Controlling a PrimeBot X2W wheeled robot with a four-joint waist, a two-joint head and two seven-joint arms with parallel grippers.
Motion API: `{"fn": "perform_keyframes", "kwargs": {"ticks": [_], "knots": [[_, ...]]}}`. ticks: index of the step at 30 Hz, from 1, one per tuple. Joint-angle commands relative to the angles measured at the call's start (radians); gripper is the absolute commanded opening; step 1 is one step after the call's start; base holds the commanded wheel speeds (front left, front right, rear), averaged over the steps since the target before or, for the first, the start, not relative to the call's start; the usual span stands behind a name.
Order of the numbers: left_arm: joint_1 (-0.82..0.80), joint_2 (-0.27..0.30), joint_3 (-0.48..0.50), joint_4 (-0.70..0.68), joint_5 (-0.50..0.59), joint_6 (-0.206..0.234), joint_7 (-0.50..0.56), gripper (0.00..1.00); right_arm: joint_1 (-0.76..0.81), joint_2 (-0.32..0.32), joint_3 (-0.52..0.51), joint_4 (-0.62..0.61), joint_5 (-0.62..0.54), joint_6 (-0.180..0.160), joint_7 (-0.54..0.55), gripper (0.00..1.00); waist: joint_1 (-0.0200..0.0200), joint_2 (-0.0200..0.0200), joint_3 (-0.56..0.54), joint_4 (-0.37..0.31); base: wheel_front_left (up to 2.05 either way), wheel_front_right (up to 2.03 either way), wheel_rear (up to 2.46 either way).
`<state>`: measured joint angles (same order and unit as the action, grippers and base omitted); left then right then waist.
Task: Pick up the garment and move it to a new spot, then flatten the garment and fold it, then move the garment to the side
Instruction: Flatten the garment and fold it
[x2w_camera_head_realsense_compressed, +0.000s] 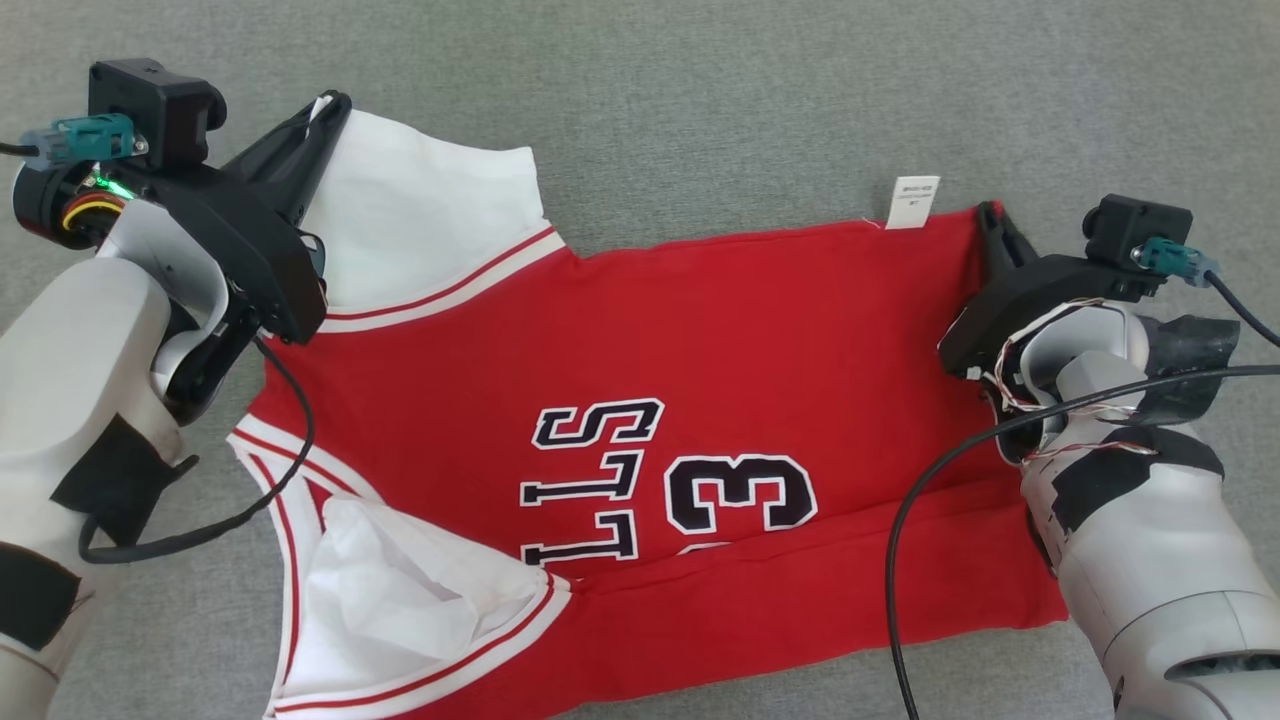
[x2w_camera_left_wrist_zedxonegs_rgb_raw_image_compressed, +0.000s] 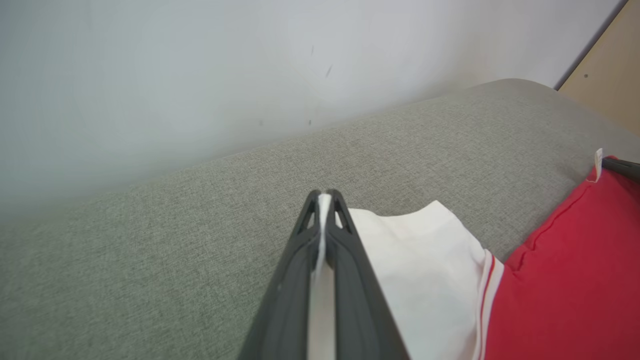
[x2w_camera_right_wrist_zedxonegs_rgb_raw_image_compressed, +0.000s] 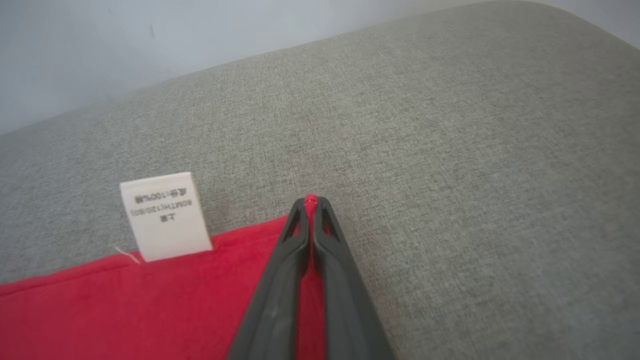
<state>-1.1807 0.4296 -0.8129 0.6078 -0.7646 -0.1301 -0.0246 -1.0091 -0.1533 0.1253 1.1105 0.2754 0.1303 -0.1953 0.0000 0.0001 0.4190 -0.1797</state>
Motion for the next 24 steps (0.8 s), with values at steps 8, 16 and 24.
{"fn": "perform_keyframes", "kwargs": {"ticks": [8,16,24], "knots": [[0.061,0.002,-0.012,-0.026,-0.034,0.001,-0.07,0.0,0.04,-0.002,0.005,0.006,-0.026,0.001,-0.064,0.0,0.0,-0.0001,-0.061,0.027,0.0,0.0,0.0],[0.178,0.041,-0.015,-0.136,-0.042,0.018,-0.127,0.0,0.193,-0.032,0.049,-0.166,0.052,0.001,-0.07,0.0,0.0,-0.0001,-0.129,0.045,0.0,0.0,0.0],[0.353,0.106,-0.019,-0.343,-0.038,0.093,-0.178,0.0,0.365,-0.076,0.104,-0.343,0.178,0.001,-0.07,0.0,0.0,-0.0001,-0.174,0.06,0.0,0.0,0.0]]}}
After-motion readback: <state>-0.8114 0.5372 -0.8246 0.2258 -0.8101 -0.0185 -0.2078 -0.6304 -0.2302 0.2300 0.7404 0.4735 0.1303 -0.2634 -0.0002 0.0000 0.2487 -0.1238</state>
